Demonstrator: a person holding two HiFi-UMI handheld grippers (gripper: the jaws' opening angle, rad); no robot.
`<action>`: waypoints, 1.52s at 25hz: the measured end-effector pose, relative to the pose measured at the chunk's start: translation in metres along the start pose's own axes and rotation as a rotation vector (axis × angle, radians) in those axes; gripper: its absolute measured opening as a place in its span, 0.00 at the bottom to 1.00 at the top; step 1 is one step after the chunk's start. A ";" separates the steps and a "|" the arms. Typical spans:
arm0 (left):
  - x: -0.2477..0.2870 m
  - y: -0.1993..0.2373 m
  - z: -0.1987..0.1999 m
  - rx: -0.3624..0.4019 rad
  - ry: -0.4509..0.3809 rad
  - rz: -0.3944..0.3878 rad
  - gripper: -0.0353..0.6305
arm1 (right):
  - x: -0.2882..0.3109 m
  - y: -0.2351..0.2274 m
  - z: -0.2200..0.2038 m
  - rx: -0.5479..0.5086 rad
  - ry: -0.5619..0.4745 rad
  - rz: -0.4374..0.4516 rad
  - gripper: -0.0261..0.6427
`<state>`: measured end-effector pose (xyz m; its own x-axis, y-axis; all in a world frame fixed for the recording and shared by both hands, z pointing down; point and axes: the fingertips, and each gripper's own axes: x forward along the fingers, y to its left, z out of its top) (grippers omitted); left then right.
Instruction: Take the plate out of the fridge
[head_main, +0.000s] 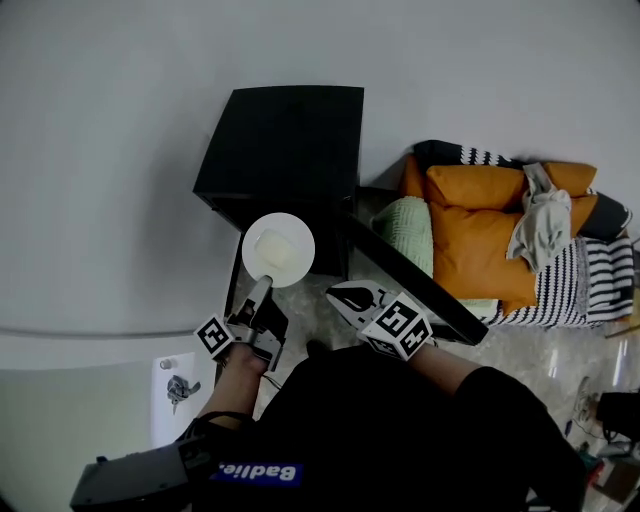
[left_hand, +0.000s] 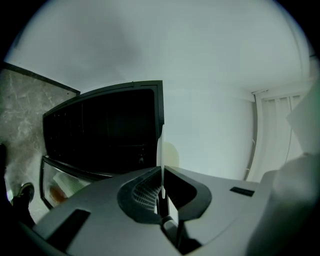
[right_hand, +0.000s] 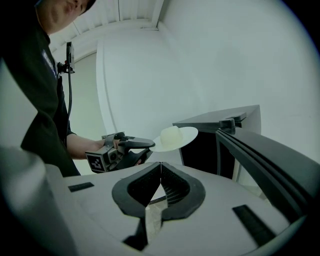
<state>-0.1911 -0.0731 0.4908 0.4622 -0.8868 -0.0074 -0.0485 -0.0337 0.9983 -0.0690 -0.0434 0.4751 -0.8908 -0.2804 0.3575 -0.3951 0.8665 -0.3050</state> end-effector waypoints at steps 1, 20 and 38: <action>0.001 -0.004 -0.001 0.001 0.001 -0.006 0.08 | 0.000 -0.001 -0.001 -0.002 -0.001 -0.003 0.06; 0.041 -0.039 0.015 0.043 -0.009 -0.032 0.08 | 0.001 -0.003 -0.002 0.026 0.005 0.013 0.06; 0.101 -0.037 0.040 0.084 -0.031 0.001 0.08 | -0.002 -0.005 -0.004 -0.037 0.030 0.005 0.06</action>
<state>-0.1785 -0.1795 0.4504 0.4343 -0.9007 -0.0099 -0.1237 -0.0705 0.9898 -0.0642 -0.0458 0.4793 -0.8853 -0.2640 0.3829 -0.3817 0.8828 -0.2739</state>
